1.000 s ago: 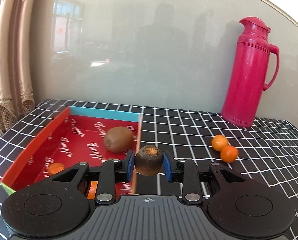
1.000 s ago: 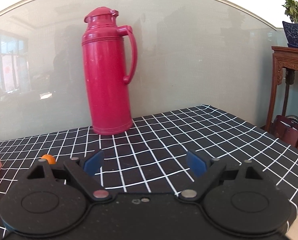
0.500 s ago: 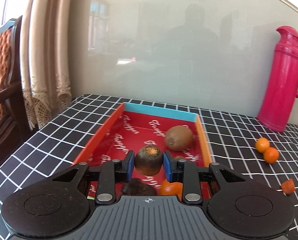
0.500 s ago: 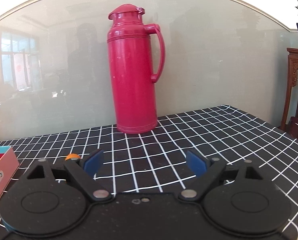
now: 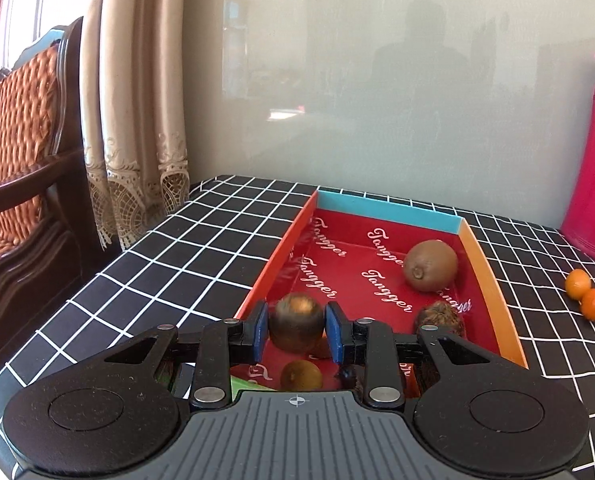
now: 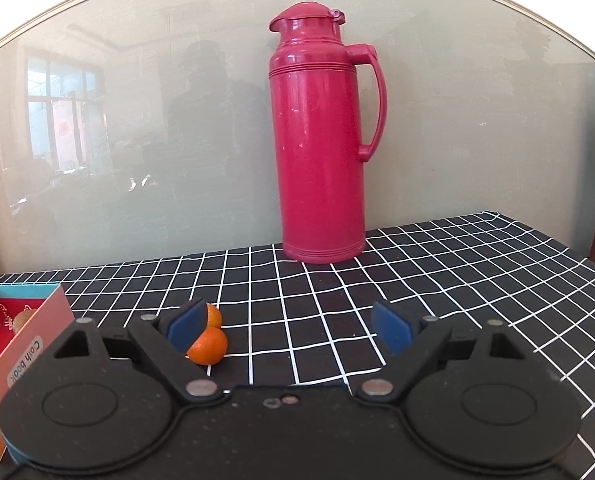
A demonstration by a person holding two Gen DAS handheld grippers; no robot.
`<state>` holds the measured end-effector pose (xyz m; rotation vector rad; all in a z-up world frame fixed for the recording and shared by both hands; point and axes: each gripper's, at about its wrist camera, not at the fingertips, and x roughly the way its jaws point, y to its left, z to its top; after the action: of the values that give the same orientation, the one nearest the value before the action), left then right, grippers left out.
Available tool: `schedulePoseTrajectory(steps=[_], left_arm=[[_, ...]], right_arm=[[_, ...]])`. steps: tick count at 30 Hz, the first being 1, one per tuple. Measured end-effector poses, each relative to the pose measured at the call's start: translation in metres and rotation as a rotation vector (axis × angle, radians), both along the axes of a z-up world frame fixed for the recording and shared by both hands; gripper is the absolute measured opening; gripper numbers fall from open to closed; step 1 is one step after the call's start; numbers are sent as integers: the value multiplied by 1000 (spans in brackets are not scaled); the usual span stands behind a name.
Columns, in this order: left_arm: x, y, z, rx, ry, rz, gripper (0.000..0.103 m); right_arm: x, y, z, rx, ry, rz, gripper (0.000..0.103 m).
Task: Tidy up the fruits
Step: 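Carry the brown fruit with the left gripper into the box and release, then reach the right gripper toward the small orange mandarins on the table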
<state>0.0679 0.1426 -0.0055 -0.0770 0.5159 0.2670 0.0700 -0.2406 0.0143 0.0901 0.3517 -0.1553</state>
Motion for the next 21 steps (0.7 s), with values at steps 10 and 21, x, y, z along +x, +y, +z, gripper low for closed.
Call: schedulePoseTrajectory(steps=[10,21], left_arm=[[-4,-18,6,48,-56,-18,79],[-9,-31,11,99,-99,-34,96]], right_arm=[[-5,-15,-1,-11,0,-28,95],[-13,-31,-2,-23,8,-36,97]])
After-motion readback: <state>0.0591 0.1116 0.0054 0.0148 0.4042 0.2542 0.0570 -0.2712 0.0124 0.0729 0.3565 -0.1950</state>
